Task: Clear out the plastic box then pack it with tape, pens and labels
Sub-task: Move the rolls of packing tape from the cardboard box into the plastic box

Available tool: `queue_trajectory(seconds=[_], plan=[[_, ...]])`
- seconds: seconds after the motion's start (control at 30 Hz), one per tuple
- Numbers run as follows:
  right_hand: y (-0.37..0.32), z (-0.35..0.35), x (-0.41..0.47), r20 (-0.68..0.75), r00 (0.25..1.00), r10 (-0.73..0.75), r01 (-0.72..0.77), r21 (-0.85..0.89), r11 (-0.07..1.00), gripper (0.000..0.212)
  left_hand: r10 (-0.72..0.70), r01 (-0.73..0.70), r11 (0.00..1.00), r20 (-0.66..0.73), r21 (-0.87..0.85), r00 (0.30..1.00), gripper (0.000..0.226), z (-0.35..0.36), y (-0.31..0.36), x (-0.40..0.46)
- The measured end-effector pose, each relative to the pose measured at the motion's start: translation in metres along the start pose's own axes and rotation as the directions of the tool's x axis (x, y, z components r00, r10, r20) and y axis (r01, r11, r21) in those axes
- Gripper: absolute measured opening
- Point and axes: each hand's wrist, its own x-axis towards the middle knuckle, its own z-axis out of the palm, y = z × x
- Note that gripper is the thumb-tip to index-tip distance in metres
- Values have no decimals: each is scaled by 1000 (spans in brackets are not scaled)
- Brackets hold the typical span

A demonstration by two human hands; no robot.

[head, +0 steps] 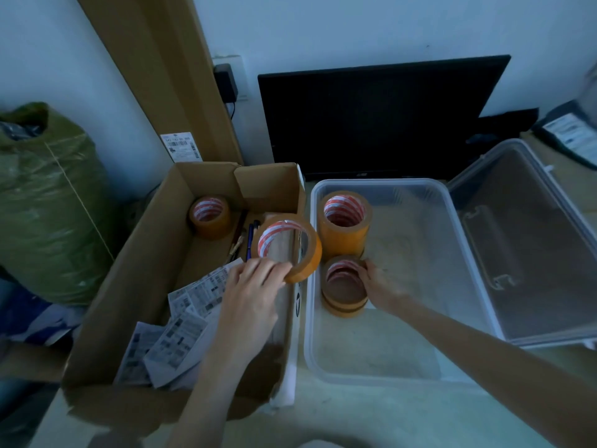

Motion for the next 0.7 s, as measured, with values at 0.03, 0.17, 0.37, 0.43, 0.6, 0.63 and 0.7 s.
queue_trajectory(seconds=[0.03, 0.17, 0.37, 0.43, 0.6, 0.63, 0.7], plan=[[2, 3, 3, 0, 1000, -4, 4, -4, 1000, 42, 0, 0, 1000, 2, 3, 1000, 55, 0, 0, 1], [9, 7, 9, 69, 998, -8, 11, -44, 999, 45, 7, -7, 1000, 14, 10, 1000, 61, 1, -1, 6], [10, -4, 9, 66, 997, -25, 42, -274, 961, 50, 34, -34, 999, 2, 20, 999, 57, 5, 5, 12], [0, -13, 4, 91, 995, -47, 62, -169, 984, 47, 66, -67, 997, 24, 29, 998, 59, 5, 5, 14], [-35, -57, -29, -51, 984, -171, 176, 131, 976, 31, 131, -133, 990, 26, 51, 991, 48, 0, 7, 14], [-40, -65, -40, -99, 976, -195, 214, 263, 941, 28, 157, -158, 986, 15, 49, 987, 44, -1, 8, 14], [-52, -75, -66, -85, 969, -232, 240, 544, 804, 18, 217, -217, 975, 3, 44, 976, 39, -3, 12, 15]])
